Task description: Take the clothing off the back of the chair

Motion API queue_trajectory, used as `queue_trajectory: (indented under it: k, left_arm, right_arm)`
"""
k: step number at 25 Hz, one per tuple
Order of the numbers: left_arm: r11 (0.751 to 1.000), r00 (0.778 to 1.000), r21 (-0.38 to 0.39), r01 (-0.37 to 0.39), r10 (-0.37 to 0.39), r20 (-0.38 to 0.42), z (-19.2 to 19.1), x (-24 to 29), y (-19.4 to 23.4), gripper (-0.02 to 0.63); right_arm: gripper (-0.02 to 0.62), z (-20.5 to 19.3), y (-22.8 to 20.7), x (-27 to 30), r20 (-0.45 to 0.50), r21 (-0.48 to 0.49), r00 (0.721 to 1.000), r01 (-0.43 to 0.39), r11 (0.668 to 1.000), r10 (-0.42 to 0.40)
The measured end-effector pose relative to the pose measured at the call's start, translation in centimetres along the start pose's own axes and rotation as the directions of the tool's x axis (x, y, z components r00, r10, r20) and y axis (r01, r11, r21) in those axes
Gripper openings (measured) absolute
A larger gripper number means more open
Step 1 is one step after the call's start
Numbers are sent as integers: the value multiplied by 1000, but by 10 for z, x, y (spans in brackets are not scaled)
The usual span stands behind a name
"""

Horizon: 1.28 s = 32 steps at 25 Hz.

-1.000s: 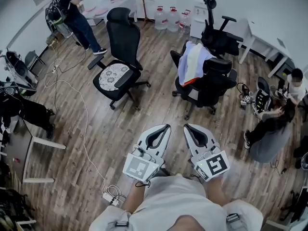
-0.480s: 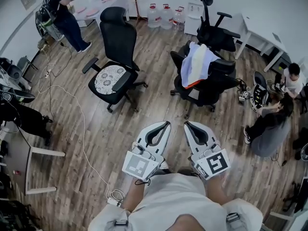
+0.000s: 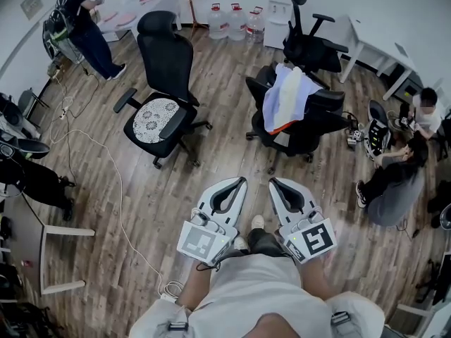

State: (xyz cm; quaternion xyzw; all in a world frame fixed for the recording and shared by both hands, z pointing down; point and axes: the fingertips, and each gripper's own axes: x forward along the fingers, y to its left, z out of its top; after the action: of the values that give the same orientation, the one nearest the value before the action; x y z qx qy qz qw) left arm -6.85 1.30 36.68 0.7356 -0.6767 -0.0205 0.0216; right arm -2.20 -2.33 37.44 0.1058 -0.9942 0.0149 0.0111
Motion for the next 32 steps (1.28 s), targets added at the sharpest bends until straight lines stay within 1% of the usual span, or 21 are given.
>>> queue_trajectory:
  k: [7,11,15,20,27,32]
  left_arm:
    - [1000,1000,7,-18,18,-9,-6,30,19,18]
    - [1000,999,7,-28,28,-23,-7,52,33,18]
    - [1000,999,15,-27,27,-20,-6,75,39,18]
    - [999,999,19,-39,40,-37,-3,98,44,18]
    - [999,998,30,-26,28,-55,-7,128,41,18]
    - [999,998,31,-21,23,-64,-8,140,39,18]
  right_arm:
    - [21,-8,-28,23,-8,9,1000,-16,1000,16]
    - [21,-5,-47,40,7,9,1000,-30,1000,30]
    - [21,-4,-68,50,14,14,999,-36,999,35]
    - [21,-3,-92,56,19,21,999,-40,999,39]
    - [21,1,-123,60,43,37,998,-49,998,47]
    - [21,2,-136,60,56,44,997,-51,998,48]
